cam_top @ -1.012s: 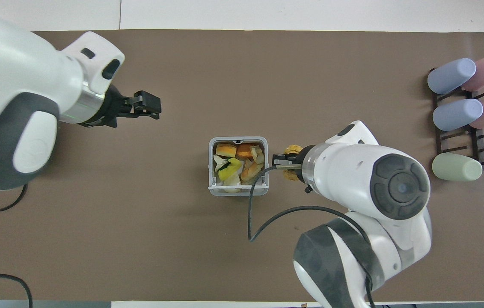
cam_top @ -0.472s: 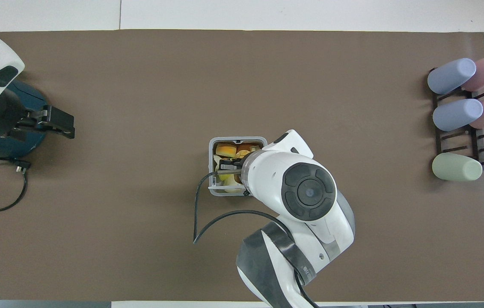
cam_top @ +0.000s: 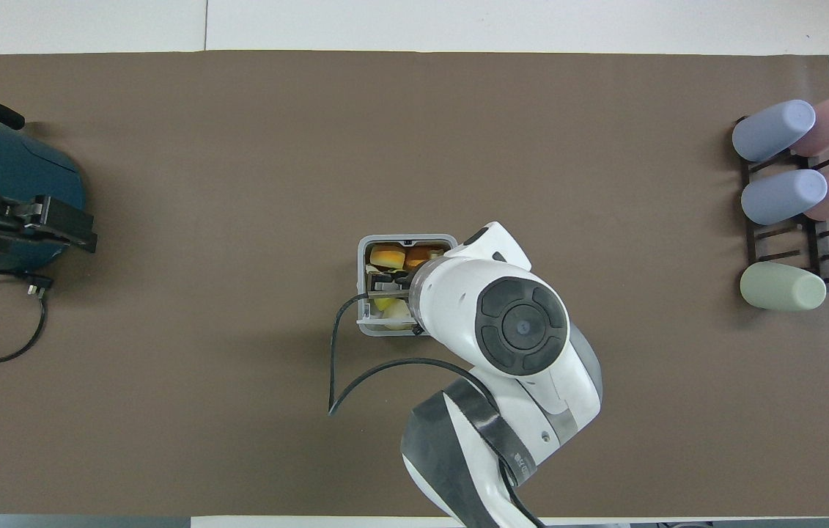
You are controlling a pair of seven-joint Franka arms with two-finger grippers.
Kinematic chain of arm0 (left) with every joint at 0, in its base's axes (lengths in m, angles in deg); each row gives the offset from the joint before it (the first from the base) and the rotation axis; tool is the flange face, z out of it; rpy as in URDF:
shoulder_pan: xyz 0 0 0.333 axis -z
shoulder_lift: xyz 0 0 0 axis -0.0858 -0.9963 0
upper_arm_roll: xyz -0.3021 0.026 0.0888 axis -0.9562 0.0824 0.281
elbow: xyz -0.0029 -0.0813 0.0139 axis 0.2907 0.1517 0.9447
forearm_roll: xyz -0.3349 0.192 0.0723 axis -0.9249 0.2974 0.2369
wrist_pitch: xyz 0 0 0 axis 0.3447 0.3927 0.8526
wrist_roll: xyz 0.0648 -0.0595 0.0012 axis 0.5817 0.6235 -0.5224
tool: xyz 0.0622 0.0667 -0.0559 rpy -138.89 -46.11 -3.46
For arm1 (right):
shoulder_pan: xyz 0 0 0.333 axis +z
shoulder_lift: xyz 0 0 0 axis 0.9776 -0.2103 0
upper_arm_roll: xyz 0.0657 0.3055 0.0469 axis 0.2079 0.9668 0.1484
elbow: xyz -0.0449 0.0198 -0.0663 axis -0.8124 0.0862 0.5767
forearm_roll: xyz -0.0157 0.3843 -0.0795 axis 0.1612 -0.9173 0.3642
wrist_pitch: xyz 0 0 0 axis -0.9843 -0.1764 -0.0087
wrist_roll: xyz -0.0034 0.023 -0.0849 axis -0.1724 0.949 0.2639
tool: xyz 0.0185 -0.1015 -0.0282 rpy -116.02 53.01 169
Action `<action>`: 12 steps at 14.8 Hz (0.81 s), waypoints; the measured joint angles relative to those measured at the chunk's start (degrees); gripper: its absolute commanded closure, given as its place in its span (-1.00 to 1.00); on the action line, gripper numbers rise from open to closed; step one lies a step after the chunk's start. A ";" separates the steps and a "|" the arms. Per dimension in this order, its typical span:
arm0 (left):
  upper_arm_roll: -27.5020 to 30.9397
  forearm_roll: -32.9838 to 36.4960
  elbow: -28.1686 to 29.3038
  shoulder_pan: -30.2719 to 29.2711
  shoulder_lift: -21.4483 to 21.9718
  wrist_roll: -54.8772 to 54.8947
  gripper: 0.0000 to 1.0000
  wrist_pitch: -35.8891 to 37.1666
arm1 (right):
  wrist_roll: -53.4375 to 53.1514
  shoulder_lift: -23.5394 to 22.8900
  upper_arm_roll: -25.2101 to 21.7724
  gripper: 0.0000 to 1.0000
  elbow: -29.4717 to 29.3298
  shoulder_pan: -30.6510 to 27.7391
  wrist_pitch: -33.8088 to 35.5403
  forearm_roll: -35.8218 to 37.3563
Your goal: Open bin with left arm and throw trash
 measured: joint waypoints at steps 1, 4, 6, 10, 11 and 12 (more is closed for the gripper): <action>-0.06 0.00 0.12 0.01 0.00 -0.40 -1.00 -0.90 | 0.00 0.01 0.00 -1.00 -0.13 0.00 0.53 0.00; 0.04 0.00 1.09 -0.07 0.00 -0.86 -1.00 -5.47 | 0.00 0.72 -0.44 -1.00 -1.09 -0.65 3.03 0.08; 0.05 0.00 2.59 -0.56 0.20 -0.87 -1.00 -8.64 | 0.10 2.67 -0.83 -1.00 -1.69 -3.63 6.15 0.23; 0.01 0.00 7.48 -1.74 1.53 -0.87 -1.00 -11.71 | 5.62 7.55 -1.17 -1.00 -1.82 -12.47 13.12 0.47; 0.01 0.00 7.95 -2.20 1.71 -0.87 -1.00 -11.60 | 7.82 8.45 -1.26 -1.00 -1.83 -14.83 14.50 0.55; 0.02 0.00 8.14 -2.63 1.87 -0.86 -1.00 -11.29 | 10.40 9.25 -1.34 -1.00 -1.82 -17.29 15.95 0.57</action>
